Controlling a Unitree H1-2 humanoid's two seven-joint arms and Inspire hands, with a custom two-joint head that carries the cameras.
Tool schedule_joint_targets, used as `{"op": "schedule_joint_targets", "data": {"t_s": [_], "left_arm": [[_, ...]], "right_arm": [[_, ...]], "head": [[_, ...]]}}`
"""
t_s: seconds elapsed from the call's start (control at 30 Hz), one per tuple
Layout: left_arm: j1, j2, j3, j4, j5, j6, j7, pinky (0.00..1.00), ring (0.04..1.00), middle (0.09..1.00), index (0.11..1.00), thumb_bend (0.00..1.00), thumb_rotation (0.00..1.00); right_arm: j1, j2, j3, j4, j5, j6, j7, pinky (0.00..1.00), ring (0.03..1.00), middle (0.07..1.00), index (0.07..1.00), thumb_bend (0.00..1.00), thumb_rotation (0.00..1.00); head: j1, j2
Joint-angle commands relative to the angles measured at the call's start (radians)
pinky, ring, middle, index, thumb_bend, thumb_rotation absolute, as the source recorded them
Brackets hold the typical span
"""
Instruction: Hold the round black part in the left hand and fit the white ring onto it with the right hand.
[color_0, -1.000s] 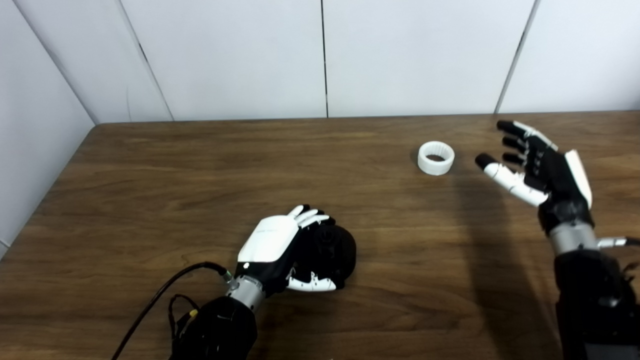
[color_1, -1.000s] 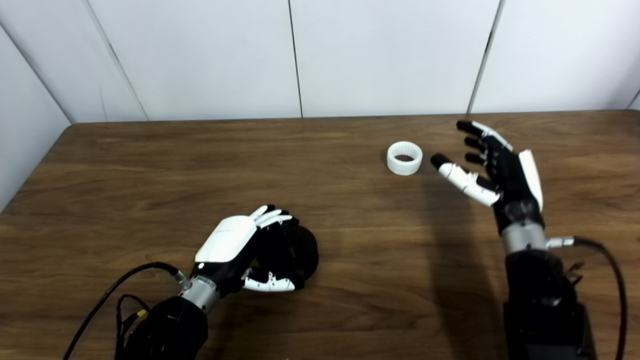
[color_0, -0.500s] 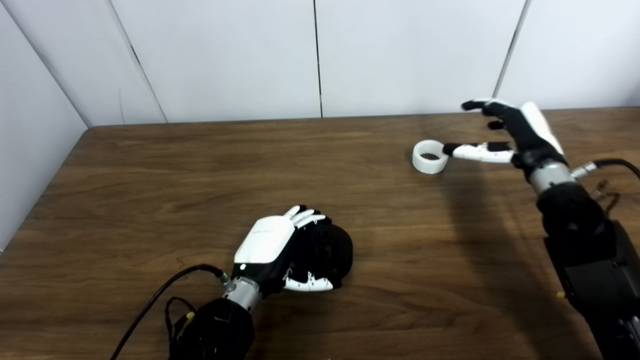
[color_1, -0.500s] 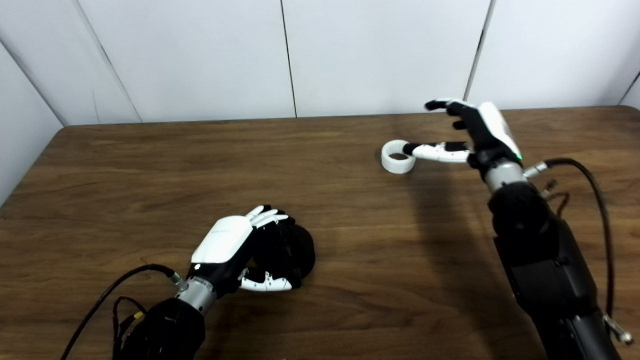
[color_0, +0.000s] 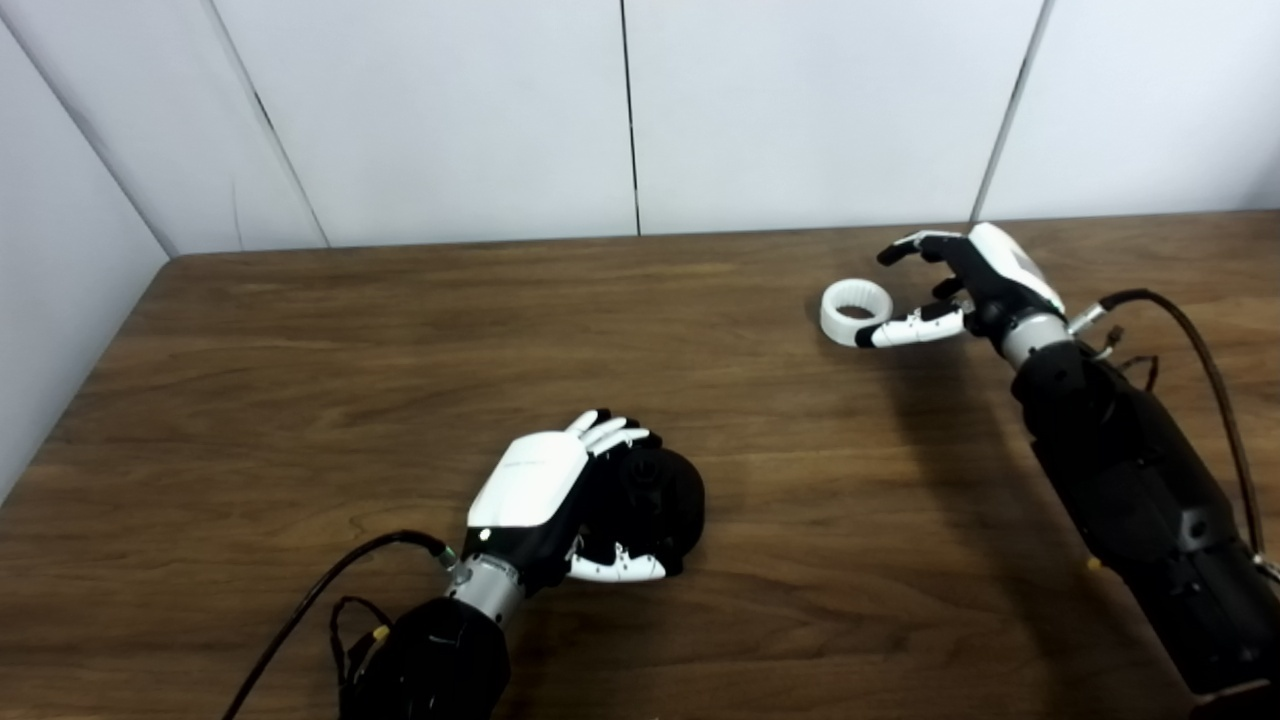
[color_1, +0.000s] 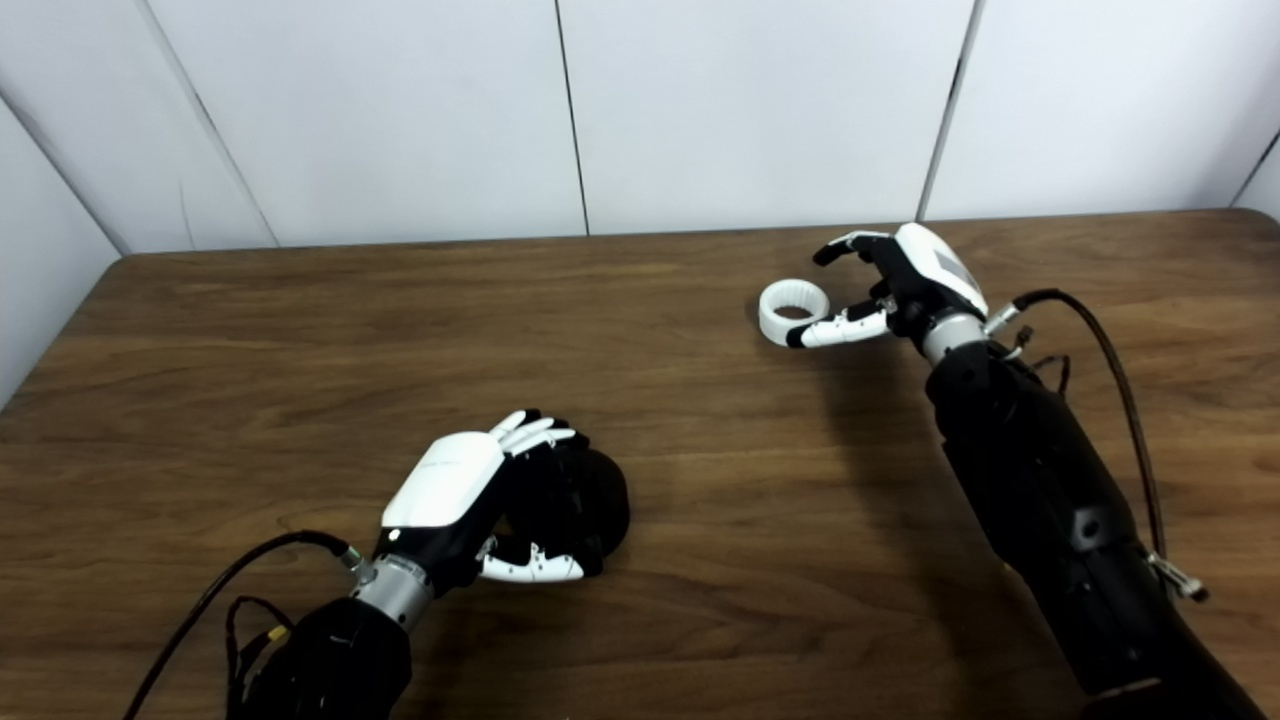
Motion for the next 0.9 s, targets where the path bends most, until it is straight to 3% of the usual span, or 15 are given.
{"op": "schedule_joint_targets", "data": {"t_s": [0.0, 0.53, 0.87], "left_arm": [[-0.005, -0.013, -0.016, 0.001, -0.017, -0.008, -0.032, 0.80, 0.971, 0.915, 0.822, 0.85, 0.41], [-0.002, -0.024, -0.012, 0.003, -0.017, -0.008, -0.029, 0.79, 0.970, 0.916, 0.823, 0.85, 0.40], [-0.005, -0.032, -0.006, 0.003, -0.023, -0.004, -0.034, 0.79, 0.976, 0.923, 0.830, 0.85, 0.40]], "right_arm": [[-0.084, -0.007, 0.005, 0.006, -0.019, -0.057, -0.007, 0.71, 0.903, 0.893, 0.741, 0.88, 0.27], [-0.151, 0.009, 0.064, 0.145, -0.065, -0.087, 0.005, 0.73, 0.905, 0.896, 0.754, 0.88, 0.31], [-0.150, 0.009, 0.084, 0.167, -0.081, -0.106, 0.017, 0.77, 0.924, 0.904, 0.753, 0.87, 0.30]], "head": [[0.000, 0.000], [0.009, -0.001], [0.011, 0.002]]}}
